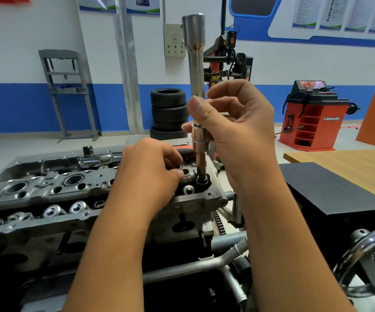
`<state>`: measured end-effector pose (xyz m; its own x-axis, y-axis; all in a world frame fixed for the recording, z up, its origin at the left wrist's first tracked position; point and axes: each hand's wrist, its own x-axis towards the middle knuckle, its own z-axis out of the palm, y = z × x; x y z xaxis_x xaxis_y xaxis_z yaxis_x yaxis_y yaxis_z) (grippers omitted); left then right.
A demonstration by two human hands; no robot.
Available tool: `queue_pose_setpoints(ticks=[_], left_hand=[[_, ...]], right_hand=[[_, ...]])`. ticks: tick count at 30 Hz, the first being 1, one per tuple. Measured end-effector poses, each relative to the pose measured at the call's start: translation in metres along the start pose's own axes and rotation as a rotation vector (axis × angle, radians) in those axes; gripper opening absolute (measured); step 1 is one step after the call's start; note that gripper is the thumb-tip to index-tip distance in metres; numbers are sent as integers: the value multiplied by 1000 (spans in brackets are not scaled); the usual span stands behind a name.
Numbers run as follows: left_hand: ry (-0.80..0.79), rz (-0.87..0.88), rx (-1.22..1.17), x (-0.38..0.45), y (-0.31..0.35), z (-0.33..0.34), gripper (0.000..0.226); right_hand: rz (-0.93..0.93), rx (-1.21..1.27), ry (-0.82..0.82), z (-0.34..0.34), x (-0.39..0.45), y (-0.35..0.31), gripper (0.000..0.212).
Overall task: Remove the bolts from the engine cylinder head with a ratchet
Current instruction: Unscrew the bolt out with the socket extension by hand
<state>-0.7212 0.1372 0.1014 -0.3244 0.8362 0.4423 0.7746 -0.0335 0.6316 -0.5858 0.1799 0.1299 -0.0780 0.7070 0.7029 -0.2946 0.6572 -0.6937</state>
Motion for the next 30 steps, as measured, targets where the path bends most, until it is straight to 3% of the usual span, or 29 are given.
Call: queue_pose_setpoints(ticks=[8,15,20,23,26,30], left_hand=[[-14,11,13,-2,2,3,8],[-29,21,124,-5,8,5,21],[26,9,137,-1,6,11,9],[91,43,20,1,1,13,6],[146,126,-285,1,4,10,14],[7,178,-478,-4,13,10,24]], right_hand=[[3,-4,17,6,1,10,5],[17,105,68,14,-2,22,16],[14,94,91,13,-1,21,17],[17,75,59,13,0,19,18],[37,90,28,13,0,18,25],[49,93,48,13,1,16,33]])
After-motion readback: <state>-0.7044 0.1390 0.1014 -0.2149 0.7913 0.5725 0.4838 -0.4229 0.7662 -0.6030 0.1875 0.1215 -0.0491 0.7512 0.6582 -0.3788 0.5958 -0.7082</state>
